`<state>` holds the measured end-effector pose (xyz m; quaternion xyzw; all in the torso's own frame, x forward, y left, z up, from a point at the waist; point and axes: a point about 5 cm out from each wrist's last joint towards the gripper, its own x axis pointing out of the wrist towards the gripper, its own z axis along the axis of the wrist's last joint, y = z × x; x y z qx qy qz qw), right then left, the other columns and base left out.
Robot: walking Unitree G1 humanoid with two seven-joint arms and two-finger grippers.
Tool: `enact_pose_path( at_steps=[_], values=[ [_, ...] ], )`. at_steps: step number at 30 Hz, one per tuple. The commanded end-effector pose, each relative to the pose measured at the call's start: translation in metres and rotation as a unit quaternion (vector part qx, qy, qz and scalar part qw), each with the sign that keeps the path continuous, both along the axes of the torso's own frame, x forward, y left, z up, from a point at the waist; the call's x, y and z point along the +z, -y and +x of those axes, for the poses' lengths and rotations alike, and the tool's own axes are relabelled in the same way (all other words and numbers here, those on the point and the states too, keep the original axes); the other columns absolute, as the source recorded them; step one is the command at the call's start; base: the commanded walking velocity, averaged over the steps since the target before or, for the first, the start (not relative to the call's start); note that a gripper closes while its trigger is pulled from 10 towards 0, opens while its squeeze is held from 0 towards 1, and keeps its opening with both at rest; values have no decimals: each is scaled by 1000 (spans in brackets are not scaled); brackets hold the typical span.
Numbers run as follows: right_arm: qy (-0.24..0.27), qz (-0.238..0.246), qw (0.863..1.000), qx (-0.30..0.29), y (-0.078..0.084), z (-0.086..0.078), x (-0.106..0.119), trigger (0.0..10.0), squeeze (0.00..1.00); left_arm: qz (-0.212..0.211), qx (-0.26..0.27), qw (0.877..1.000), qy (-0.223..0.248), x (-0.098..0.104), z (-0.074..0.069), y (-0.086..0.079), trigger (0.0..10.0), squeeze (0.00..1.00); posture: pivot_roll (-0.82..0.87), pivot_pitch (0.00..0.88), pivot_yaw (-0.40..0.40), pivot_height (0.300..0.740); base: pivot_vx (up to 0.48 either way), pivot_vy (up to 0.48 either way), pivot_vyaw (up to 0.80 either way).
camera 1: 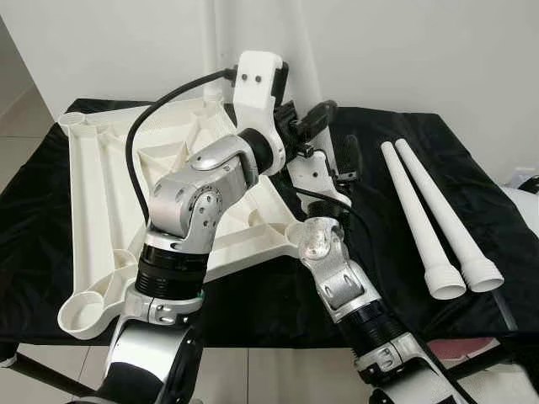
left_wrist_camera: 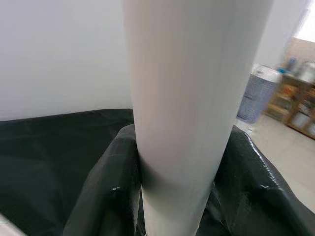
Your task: Building children table
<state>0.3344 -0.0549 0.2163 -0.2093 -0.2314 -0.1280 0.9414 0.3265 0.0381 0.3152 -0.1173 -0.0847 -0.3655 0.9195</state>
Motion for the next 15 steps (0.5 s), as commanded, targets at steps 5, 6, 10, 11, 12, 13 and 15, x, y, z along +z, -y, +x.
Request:
enact_pose_path(
  at_steps=[5, 6, 10, 11, 12, 13, 15],
  values=[
    [4, 4, 1000, 6, -4, -2, -1, 9922, 0, -11, 4, 1000, 4, 8, 0, 4, 0, 0, 27, 81, 3, 740, 0, 0, 0],
    [2, 4, 1000, 1, -3, -2, -2, 5843, 0, -11, 5, 1000, 6, 9, 1, 4, 0, 0, 28, 81, 3, 740, 0, 0, 0],
    [-1, 7, 1000, -14, 3, 1, -3, 2157, 0, -12, 2, 1000, 10, 12, 0, 3, 0, 0, 29, 82, 4, 740, 0, 0, 0],
    [-1, 7, 1000, -14, 3, 1, -3, 2157, 0, -12, 2, 1000, 10, 12, 0, 3, 0, 0, 29, 82, 4, 740, 0, 0, 0],
    [-3, 8, 1000, -16, 4, 2, -3, 2157, 0, -12, 1, 1000, 10, 12, 0, 3, 0, 0, 29, 82, 4, 740, 0, 0, 0],
    [-4, 8, 1000, -17, 5, 3, -3, 431, 0, -11, 0, 1000, 10, 12, -1, 3, 0, 0, 31, 82, 4, 740, 0, 0, 0],
    [-7, 9, 1000, -23, 8, 6, -3, 0, 0, -9, -2, 1000, 11, 11, -2, 3, 0, 0, 33, 82, 3, 740, 0, 0, 0]
  ],
)
